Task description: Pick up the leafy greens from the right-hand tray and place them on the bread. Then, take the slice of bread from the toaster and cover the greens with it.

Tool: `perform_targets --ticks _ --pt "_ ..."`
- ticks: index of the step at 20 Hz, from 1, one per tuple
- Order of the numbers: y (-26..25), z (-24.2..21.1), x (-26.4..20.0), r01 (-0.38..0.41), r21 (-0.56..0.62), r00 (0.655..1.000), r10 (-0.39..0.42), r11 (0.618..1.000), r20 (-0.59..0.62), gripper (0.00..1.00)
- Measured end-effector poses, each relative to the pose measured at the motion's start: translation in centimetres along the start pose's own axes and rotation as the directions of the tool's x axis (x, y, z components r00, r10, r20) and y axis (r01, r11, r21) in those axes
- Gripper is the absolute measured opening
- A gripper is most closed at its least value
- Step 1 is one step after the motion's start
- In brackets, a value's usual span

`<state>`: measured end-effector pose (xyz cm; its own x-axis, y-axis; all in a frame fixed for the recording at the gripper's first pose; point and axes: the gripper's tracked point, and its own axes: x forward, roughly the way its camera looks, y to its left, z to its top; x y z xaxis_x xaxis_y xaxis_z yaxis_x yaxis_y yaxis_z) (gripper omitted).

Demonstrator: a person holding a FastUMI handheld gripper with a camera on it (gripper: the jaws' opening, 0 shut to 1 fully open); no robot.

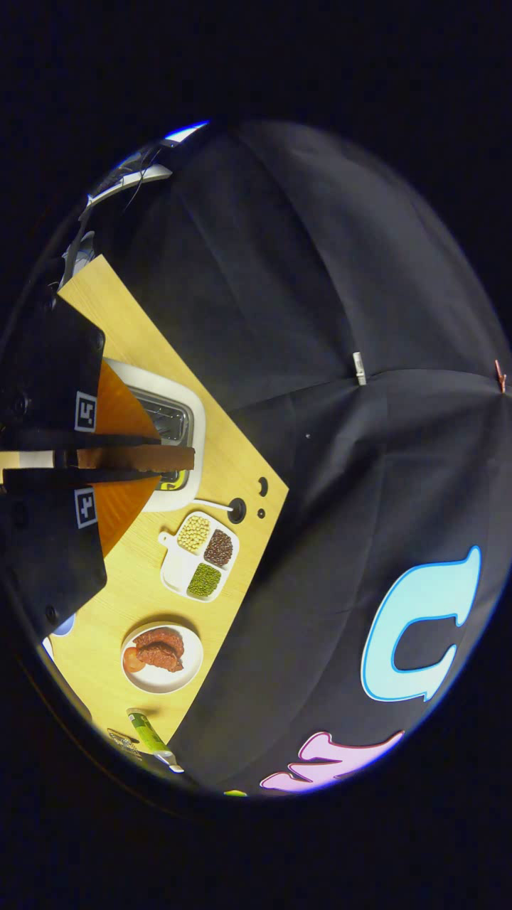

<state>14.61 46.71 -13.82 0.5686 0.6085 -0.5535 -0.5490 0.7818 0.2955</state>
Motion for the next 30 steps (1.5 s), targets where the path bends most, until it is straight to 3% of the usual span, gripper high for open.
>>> perform_targets --ticks 8,14,19,24,30 --pt "-3.4 4.6 -8.0 -0.030 0.051 0.990 0.022 0.998 0.142 0.14" --pt "-8.1 4.6 -14.5 -0.019 0.113 0.979 -0.004 0.993 0.204 0.14" --pt "-13.9 0.1 -17.8 0.079 0.156 0.976 -0.108 0.985 0.188 0.14" --pt "-18.6 -6.4 -18.1 0.162 0.253 0.972 -0.199 0.954 0.126 0.13" --pt "-19.0 -13.8 -15.0 0.176 0.390 0.978 -0.207 0.904 0.038 0.14"
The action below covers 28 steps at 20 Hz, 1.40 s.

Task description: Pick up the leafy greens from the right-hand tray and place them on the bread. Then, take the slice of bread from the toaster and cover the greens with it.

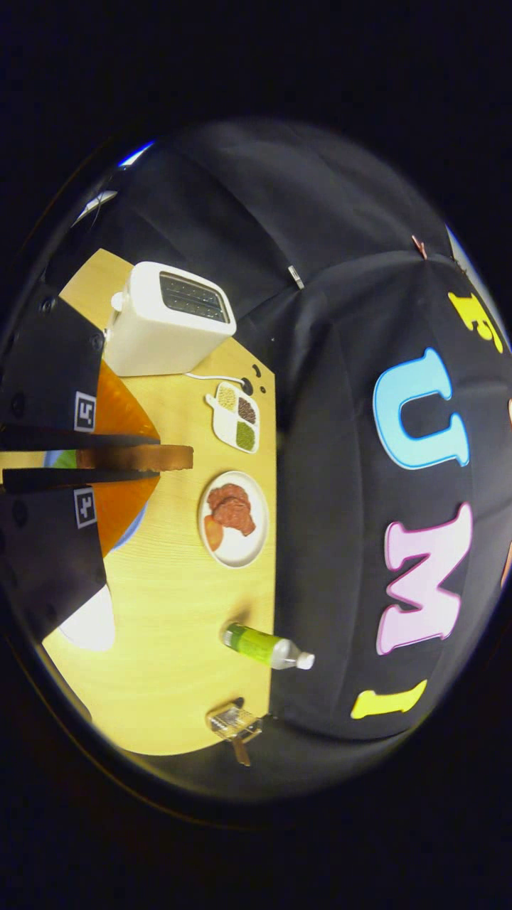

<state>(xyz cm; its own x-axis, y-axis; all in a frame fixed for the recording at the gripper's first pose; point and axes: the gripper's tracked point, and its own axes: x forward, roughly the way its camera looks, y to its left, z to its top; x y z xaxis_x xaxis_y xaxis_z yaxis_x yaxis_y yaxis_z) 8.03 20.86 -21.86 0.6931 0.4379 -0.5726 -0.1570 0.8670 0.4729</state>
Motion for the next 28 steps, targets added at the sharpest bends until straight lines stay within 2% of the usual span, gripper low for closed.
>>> perform_targets --ticks 4,8,13,18,19,23,24,26,28 --pt "0.3 -3.6 2.2 -0.013 0.145 0.999 0.017 0.989 -0.030 0.14" --pt "-0.4 -5.8 4.1 -0.013 0.321 1.000 0.021 0.947 -0.022 0.14" --pt "-4.8 -9.0 5.2 0.068 0.314 0.998 -0.059 0.947 -0.038 0.14" --pt "-7.5 -10.7 5.8 0.125 0.288 0.990 -0.101 0.949 -0.098 0.16" --pt "-7.8 -11.0 6.0 0.141 0.273 0.987 -0.116 0.951 -0.108 0.20" --pt "-9.5 -12.4 5.9 0.202 0.189 0.973 -0.175 0.961 -0.153 0.47" --pt "-9.9 -12.6 5.9 0.209 0.170 0.971 -0.183 0.963 -0.155 0.51" --pt "-10.0 -12.6 5.7 0.209 0.149 0.971 -0.187 0.966 -0.150 0.52" --pt "-10.1 -12.3 5.5 0.200 0.138 0.974 -0.181 0.970 -0.139 0.66"
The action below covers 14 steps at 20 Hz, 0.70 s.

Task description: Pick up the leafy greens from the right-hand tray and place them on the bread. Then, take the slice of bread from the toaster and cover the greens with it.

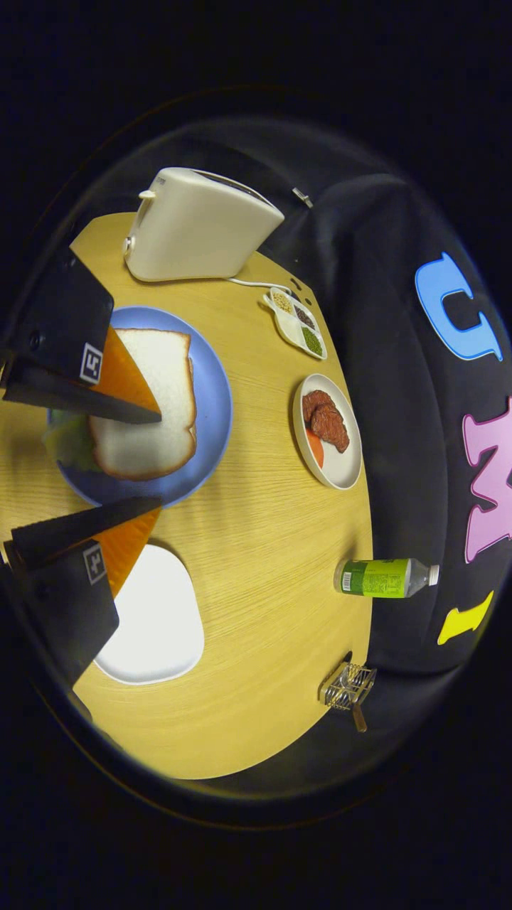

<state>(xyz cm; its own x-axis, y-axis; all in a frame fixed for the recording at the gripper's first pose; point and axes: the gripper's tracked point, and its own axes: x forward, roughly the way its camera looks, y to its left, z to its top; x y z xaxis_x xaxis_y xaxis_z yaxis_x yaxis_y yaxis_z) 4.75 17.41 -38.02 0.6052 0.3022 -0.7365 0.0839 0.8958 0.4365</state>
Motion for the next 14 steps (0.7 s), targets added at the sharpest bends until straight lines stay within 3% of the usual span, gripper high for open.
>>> perform_targets --ticks 3,6,8,14 --pt "-0.5 0.7 -0.7 -0.004 -0.015 1.000 0.005 1.000 0.024 0.76" --pt "-1.3 2.1 -1.7 0.008 -0.052 0.998 -0.005 0.999 0.061 0.95" --pt "-1.5 3.2 -2.7 0.006 -0.071 0.995 0.001 0.997 0.095 0.99" --pt "-0.9 7.7 -7.5 -0.028 -0.119 0.973 0.055 0.992 0.224 0.99"
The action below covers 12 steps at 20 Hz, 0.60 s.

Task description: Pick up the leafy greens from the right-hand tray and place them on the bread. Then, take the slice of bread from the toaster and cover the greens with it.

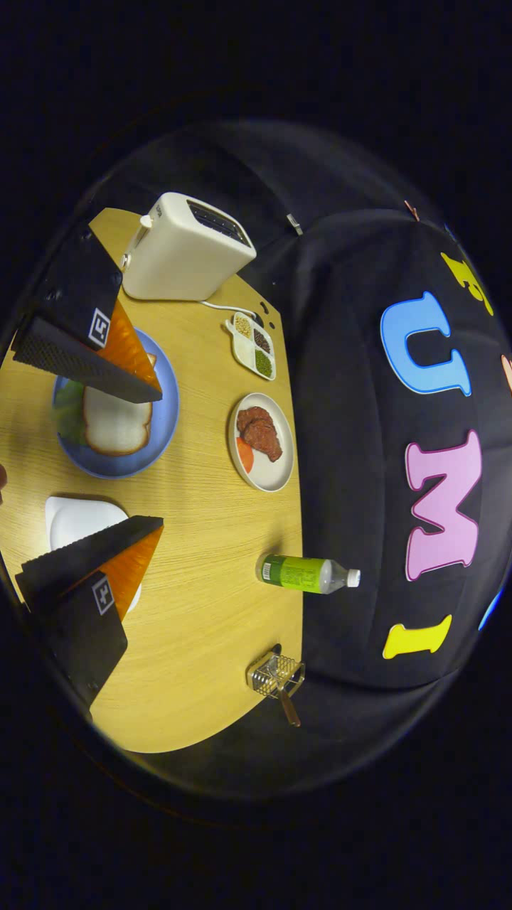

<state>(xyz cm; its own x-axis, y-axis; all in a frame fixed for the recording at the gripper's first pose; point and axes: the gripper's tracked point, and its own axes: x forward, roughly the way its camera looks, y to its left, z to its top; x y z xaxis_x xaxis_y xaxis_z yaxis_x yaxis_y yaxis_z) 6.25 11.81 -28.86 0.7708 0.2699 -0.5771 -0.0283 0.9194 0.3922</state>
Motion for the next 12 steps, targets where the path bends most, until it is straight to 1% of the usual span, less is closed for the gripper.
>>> perform_targets --ticks 5,12 --pt "1.0 4.8 -4.0 -0.060 0.019 0.993 0.057 0.998 0.104 1.00" --pt "2.5 10.8 -9.3 -0.078 -0.103 0.956 0.104 0.992 0.276 0.99"
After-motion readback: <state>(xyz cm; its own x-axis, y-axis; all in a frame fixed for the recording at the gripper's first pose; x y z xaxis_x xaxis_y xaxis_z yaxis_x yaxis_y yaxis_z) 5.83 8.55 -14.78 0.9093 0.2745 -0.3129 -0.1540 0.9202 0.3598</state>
